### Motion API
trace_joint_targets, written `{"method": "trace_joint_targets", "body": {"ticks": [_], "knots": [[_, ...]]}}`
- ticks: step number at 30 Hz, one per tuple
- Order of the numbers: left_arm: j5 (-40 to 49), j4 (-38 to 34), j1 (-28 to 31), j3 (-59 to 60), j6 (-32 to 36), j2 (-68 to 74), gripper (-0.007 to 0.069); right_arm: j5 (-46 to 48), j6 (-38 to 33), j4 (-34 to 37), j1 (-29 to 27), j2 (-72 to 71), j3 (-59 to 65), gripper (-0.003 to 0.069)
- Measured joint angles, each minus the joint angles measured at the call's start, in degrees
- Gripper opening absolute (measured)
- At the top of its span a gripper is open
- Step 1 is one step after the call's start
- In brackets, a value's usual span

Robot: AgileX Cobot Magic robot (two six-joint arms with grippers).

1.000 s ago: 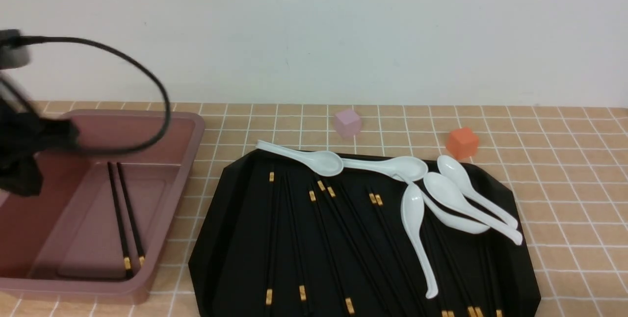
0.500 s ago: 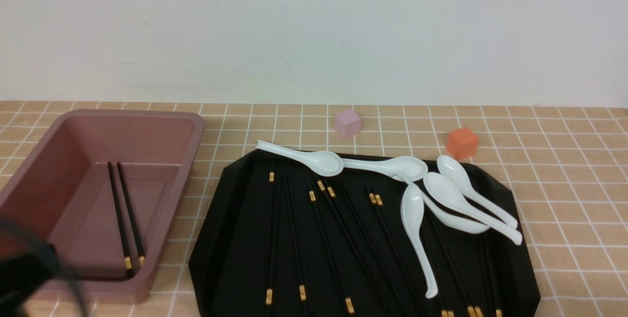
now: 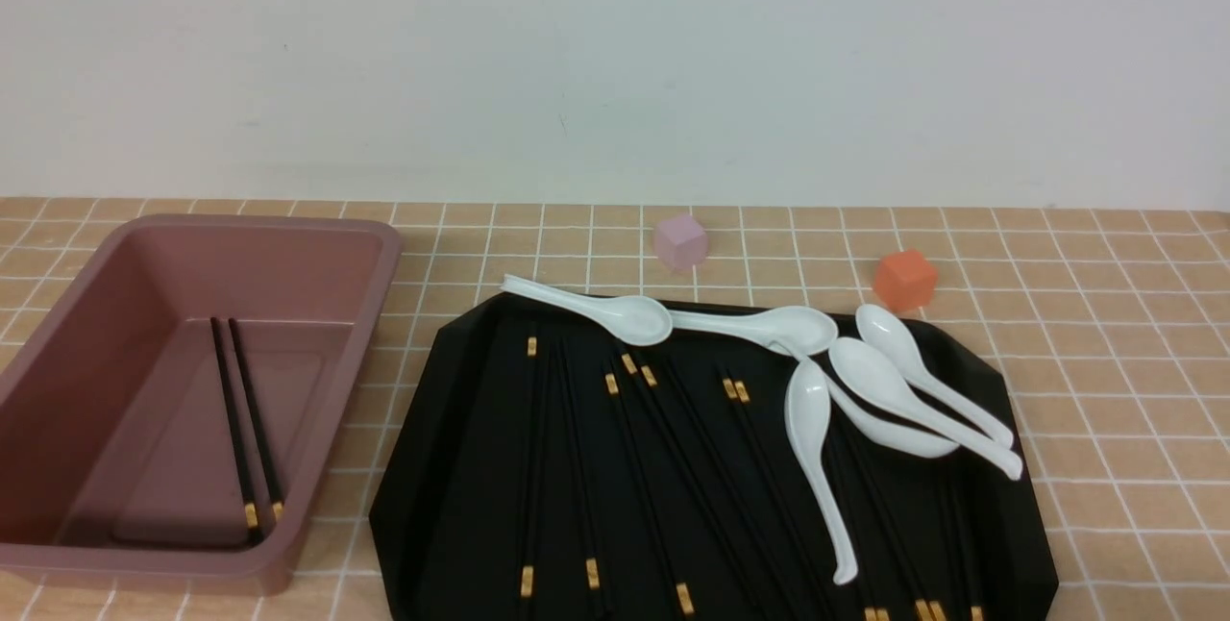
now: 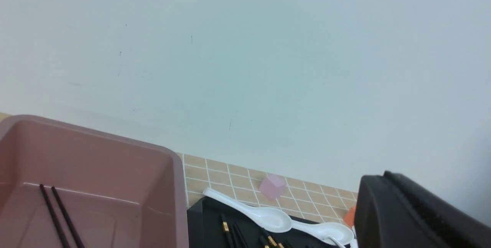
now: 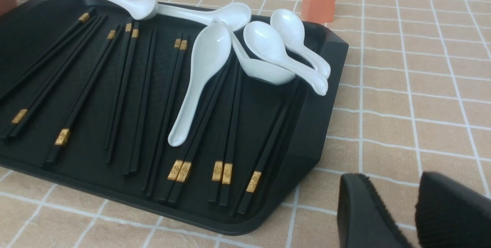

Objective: On brown tablecloth take chopsticks from black tray and put them in box.

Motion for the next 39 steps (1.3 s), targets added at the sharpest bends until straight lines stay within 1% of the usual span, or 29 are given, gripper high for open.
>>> {"method": "trace_joint_targets", "body": {"ticks": [4,7,9,11,12,13,14,15,16,17,18,19,20,22,24,29,39], "knots": [[0.0,0.2,0.0,0.1,0.0,0.0,-0.0013,0.0,0.0,0.0,0.0,0.0,0.0,0.024],[-1.9,1.4,0.0,3.5,0.0,0.0,-0.0013,0.0,0.0,0.0,0.0,0.0,0.0,0.024],[-2.7,3.9,0.0,6.4,-0.4,-0.6,-0.0013,0.0,0.0,0.0,0.0,0.0,0.0,0.024],[-2.9,8.5,0.0,10.0,-2.5,-2.0,-0.0012,0.0,0.0,0.0,0.0,0.0,0.0,0.024],[-2.9,12.3,0.0,12.3,-5.3,-2.9,-0.0012,0.0,0.0,0.0,0.0,0.0,0.0,0.024],[-2.9,13.6,0.0,13.1,-6.5,-3.2,-0.0012,0.0,0.0,0.0,0.0,0.0,0.0,0.024],[-2.9,19.2,0.0,15.5,-11.7,-4.4,-0.0012,0.0,0.0,0.0,0.0,0.0,0.0,0.024],[-2.9,21.8,0.0,16.5,-13.5,-4.8,-0.0012,0.0,0.0,0.0,0.0,0.0,0.0,0.024],[-2.8,25.2,0.0,17.6,-17.1,-5.3,-0.0012,0.0,0.0,0.0,0.0,0.0,0.0,0.024],[-2.8,32.1,0.0,19.8,-26.5,-5.6,-0.0011,0.0,0.0,0.0,0.0,0.0,0.0,0.024],[-2.8,35.3,0.0,20.8,-30.5,-5.7,-0.0011,0.0,0.0,0.0,0.0,0.0,0.0,0.024],[-2.8,35.8,0.0,20.8,-30.5,-5.7,-0.0011,0.0,0.0,0.0,0.0,0.0,0.0,0.024],[-2.7,38.4,0.0,22.0,-35.1,-5.7,-0.0011,0.0,0.0,0.0,0.0,0.0,0.0,0.024],[-2.6,40.8,-0.2,23.0,-38.3,-5.7,-0.0009,0.0,0.0,0.0,0.0,0.0,0.0,0.024],[-2.7,41.5,-1.7,23.2,-38.1,-5.7,-0.0008,0.0,0.0,0.0,0.0,0.0,0.0,0.024],[-1.1,41.7,-6.0,23.3,-34.8,-5.7,-0.0004,0.0,0.0,0.0,0.0,0.0,0.0,0.024],[0.2,41.8,-6.6,23.3,-34.5,-5.7,0.0005,0.0,0.0,0.0,0.0,0.0,0.0,0.024]]}}
